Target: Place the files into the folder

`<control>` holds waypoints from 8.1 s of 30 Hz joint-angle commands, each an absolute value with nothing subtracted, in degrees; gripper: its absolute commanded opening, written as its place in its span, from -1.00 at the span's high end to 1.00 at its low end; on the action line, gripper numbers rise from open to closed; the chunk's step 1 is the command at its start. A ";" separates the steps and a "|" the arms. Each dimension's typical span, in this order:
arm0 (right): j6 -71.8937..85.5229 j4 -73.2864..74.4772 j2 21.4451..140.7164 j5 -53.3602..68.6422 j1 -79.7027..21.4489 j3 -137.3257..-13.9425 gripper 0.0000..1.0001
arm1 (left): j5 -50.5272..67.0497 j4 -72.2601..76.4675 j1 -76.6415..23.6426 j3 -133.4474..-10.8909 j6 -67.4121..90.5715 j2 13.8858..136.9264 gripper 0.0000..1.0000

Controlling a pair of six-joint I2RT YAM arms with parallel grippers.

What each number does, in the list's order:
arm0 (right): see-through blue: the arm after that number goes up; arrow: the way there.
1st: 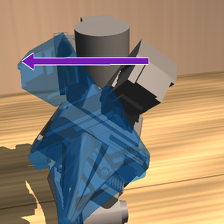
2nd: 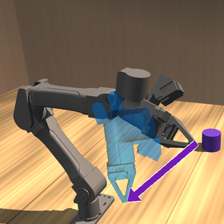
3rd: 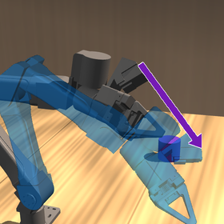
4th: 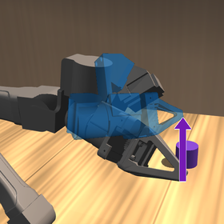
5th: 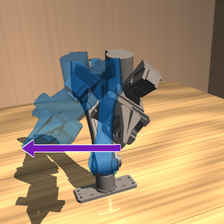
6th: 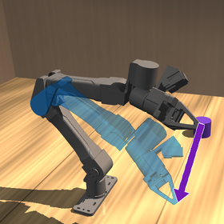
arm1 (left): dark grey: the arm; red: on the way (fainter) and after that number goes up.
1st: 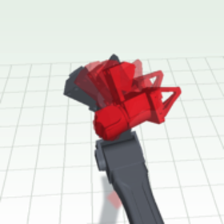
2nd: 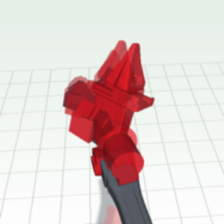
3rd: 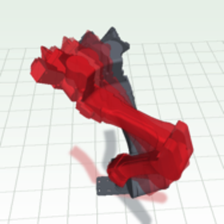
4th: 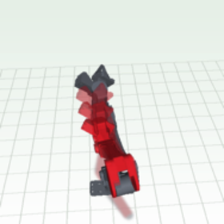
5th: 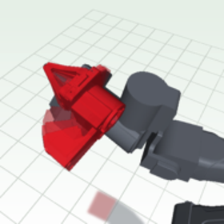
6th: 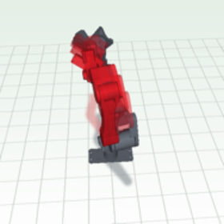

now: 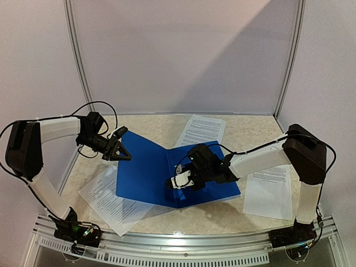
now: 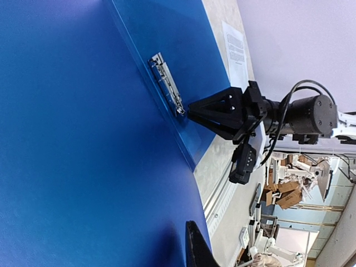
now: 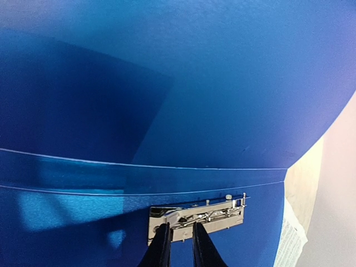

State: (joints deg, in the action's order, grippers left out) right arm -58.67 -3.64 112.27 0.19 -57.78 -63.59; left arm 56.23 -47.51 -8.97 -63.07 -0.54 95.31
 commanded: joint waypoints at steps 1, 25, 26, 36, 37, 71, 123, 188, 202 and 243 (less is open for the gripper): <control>-59.15 -0.62 113.56 2.44 -57.67 -64.24 0.71 | 56.53 -48.39 -9.55 -64.50 -1.79 96.15 0.72; -58.27 1.26 115.56 3.18 -58.25 -66.00 0.84 | 56.56 -48.60 -9.57 -64.78 -2.00 96.55 0.71; -58.27 1.53 115.69 3.17 -58.29 -66.01 0.85 | 56.58 -48.54 -9.57 -64.84 -2.01 96.63 0.71; -58.40 4.04 116.40 1.84 -58.29 -65.67 0.96 | 56.44 -49.22 -9.45 -65.36 -2.37 96.77 0.71; -58.30 4.26 116.77 1.50 -58.32 -65.52 0.99 | 56.44 -49.37 -9.34 -65.45 -2.57 96.75 0.71; -55.75 14.45 121.26 -1.50 -57.03 -61.93 1.00 | 51.88 -54.95 -8.78 -68.12 -6.99 97.58 1.00; -35.03 8.25 109.21 12.37 -49.51 -78.81 0.14 | 44.02 -56.29 -11.38 -69.10 -9.96 97.74 1.00; -16.03 12.90 113.58 -18.78 -46.32 -97.33 -0.97 | 44.34 -57.89 -11.82 -70.44 -10.45 99.40 0.46; 31.75 54.52 88.93 -22.34 -9.55 -64.38 -0.97 | 45.44 -58.02 -11.85 -70.93 -10.33 97.20 0.08; 27.05 48.49 85.91 6.40 2.30 -58.70 1.00 | 42.77 -56.96 -11.78 -70.45 -10.88 91.36 0.01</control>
